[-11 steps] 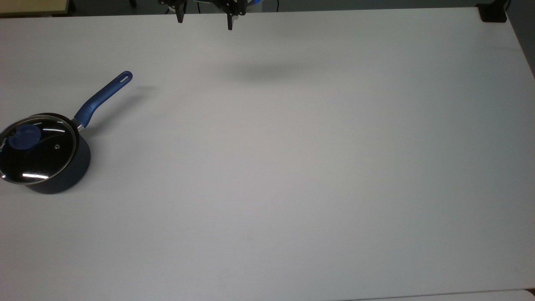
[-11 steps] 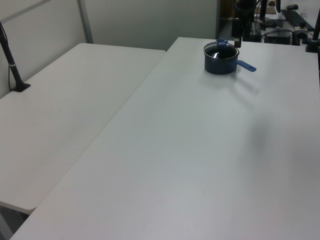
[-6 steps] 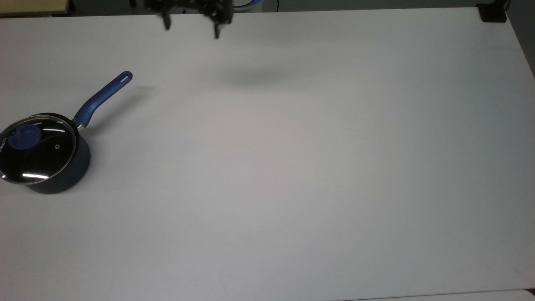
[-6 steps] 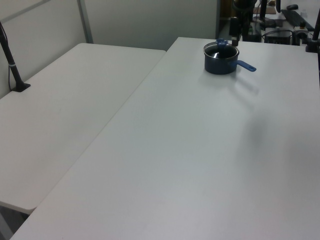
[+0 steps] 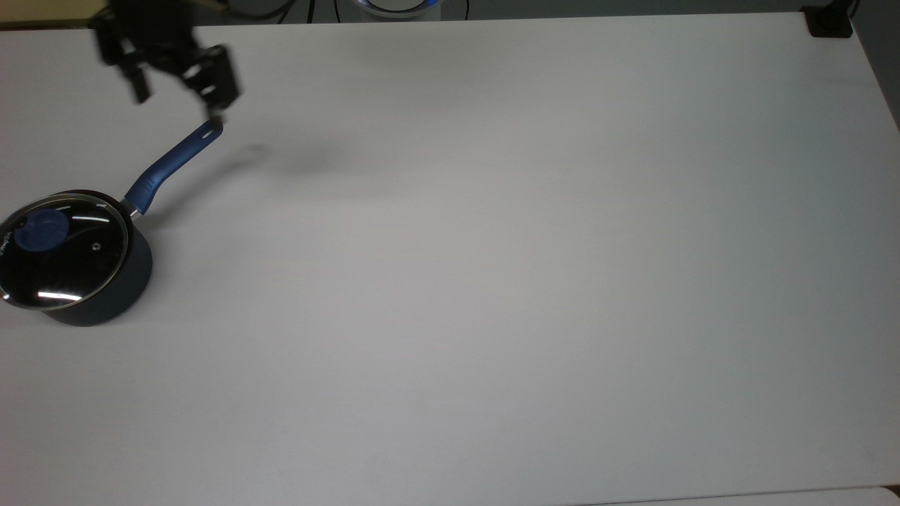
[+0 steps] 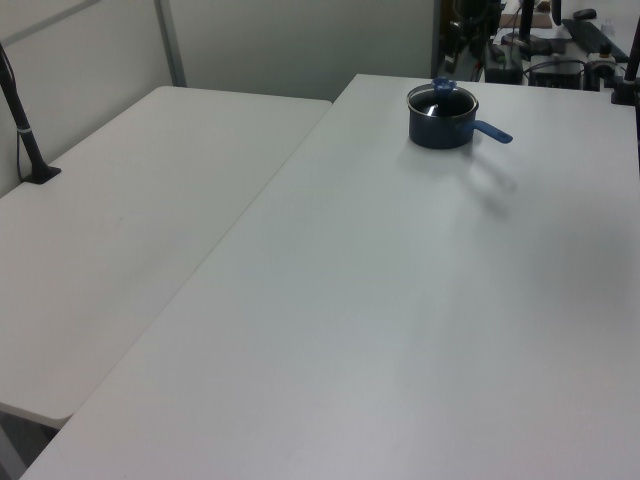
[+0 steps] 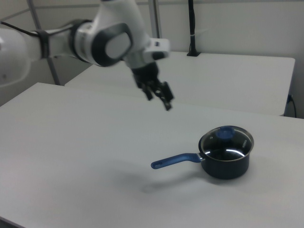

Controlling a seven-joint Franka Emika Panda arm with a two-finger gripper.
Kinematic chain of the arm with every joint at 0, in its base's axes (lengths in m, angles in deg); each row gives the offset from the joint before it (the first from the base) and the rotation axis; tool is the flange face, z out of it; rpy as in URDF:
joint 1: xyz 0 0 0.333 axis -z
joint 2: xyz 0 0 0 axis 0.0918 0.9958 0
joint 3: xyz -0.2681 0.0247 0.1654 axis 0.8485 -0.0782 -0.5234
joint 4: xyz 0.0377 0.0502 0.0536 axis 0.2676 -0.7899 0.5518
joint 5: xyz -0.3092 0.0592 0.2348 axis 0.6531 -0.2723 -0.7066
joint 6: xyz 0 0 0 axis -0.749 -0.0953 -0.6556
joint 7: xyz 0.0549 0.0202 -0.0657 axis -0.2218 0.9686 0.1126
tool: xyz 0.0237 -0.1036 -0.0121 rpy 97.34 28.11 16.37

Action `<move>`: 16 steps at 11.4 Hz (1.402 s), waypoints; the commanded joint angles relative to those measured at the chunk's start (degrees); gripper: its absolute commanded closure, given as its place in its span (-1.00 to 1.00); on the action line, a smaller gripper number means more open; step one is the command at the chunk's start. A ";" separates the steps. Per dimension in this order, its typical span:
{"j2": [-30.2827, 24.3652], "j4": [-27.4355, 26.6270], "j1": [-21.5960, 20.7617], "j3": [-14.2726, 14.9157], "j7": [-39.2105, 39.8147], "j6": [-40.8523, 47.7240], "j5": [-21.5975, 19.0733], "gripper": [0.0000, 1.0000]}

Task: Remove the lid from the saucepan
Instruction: 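Move the gripper over the saucepan and lower it to the blue lid knob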

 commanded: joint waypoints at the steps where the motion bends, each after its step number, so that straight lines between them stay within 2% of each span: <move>1: 7.63 3.89 5.43 -0.03 0.77 -10.61 0.70 -1.00; 3: 12.81 4.51 8.86 -0.03 3.73 -19.22 2.54 -1.00; 6: 16.17 4.78 12.20 -0.03 10.86 -24.26 2.99 -1.00; 11: 21.71 7.15 12.83 -0.03 10.08 -31.37 2.46 -1.00; 16: 21.19 7.41 12.39 -0.47 8.41 -31.57 1.23 -1.00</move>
